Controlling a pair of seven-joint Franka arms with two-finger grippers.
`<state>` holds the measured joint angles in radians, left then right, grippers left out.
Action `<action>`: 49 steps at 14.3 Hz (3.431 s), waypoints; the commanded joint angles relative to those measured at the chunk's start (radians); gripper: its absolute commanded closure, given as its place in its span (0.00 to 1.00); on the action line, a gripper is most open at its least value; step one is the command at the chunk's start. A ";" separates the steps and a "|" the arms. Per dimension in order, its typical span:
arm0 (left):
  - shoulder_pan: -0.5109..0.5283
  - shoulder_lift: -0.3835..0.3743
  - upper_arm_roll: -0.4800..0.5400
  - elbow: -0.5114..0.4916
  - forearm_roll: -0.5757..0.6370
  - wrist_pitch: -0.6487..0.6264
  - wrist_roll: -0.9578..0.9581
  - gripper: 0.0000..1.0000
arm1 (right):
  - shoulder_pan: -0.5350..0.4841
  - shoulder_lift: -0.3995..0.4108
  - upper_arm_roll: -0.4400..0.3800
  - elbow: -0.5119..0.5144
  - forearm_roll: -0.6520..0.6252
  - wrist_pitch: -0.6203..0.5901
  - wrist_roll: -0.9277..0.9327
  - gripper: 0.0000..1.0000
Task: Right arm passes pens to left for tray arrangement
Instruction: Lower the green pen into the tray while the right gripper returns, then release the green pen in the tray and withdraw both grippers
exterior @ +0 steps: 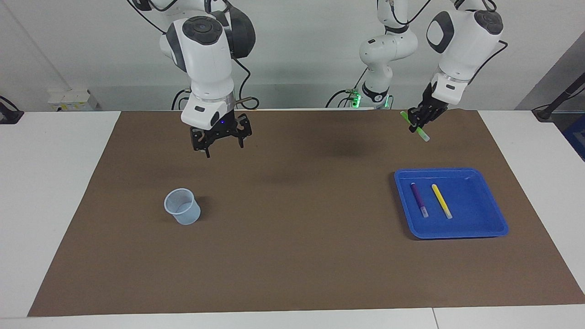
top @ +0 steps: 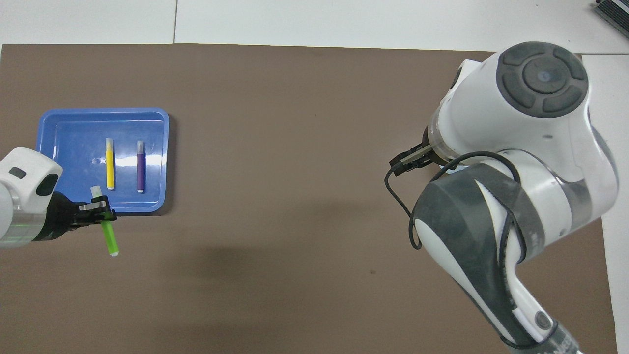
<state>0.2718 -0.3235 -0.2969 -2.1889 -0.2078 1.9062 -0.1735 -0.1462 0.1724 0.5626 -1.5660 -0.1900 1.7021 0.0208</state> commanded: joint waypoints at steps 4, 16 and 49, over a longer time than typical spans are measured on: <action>0.036 0.167 -0.005 0.006 0.111 0.184 0.187 1.00 | 0.128 -0.103 -0.276 -0.062 0.147 -0.009 -0.225 0.00; 0.150 0.486 -0.002 0.170 0.352 0.378 0.241 1.00 | 0.315 -0.200 -0.457 -0.160 0.169 0.007 -0.217 0.00; 0.234 0.690 -0.002 0.204 0.439 0.605 0.252 1.00 | 0.142 -0.200 -0.363 -0.158 0.210 0.021 -0.222 0.00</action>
<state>0.4920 0.3508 -0.2905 -1.9951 0.1912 2.4895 0.0725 0.0243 -0.0041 0.1914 -1.7037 -0.0063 1.7300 -0.1892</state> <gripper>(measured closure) 0.811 0.000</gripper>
